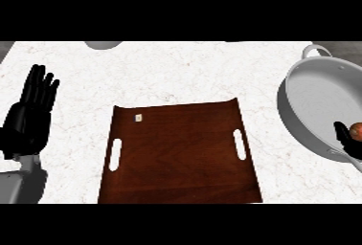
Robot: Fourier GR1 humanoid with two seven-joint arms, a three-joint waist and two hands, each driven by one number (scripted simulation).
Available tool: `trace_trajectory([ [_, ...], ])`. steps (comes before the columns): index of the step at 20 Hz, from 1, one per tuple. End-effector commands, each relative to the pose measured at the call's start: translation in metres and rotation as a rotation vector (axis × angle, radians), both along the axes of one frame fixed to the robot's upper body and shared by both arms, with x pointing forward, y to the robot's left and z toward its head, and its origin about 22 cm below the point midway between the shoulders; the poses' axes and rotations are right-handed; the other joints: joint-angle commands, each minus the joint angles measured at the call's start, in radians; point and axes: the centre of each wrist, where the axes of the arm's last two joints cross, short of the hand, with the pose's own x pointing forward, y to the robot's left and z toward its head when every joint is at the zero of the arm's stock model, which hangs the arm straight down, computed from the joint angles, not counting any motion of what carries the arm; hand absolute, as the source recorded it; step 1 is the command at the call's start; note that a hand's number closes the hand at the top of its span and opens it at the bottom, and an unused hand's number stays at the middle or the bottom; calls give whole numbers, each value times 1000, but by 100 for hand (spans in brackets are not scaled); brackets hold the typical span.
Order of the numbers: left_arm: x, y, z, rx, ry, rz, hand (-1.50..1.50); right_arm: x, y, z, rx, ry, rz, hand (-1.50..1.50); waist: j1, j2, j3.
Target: Pick the sweet potato from the tray and place it in the pot
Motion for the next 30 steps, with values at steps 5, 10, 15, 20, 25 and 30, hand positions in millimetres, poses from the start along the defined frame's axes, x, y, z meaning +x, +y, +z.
trace_trajectory([
  [5,15,-5,14,10,-19,-69,0,-15,-99,5,63,-5,-96,150,72,16,2],
  [10,22,-43,17,8,-18,-85,0,10,-127,1,49,19,-74,150,82,18,2],
  [15,20,-39,12,2,-7,-102,0,38,-140,-35,8,36,-89,150,96,20,2],
  [20,16,-23,5,15,-19,-97,0,56,-145,-51,-39,158,-119,150,102,22,2],
  [25,24,-39,17,-9,-11,-96,0,56,-159,-65,193,381,-68,-150,105,23,3],
  [30,26,-34,27,-3,-25,-98,0,69,-145,-95,188,368,98,-150,100,21,3],
])
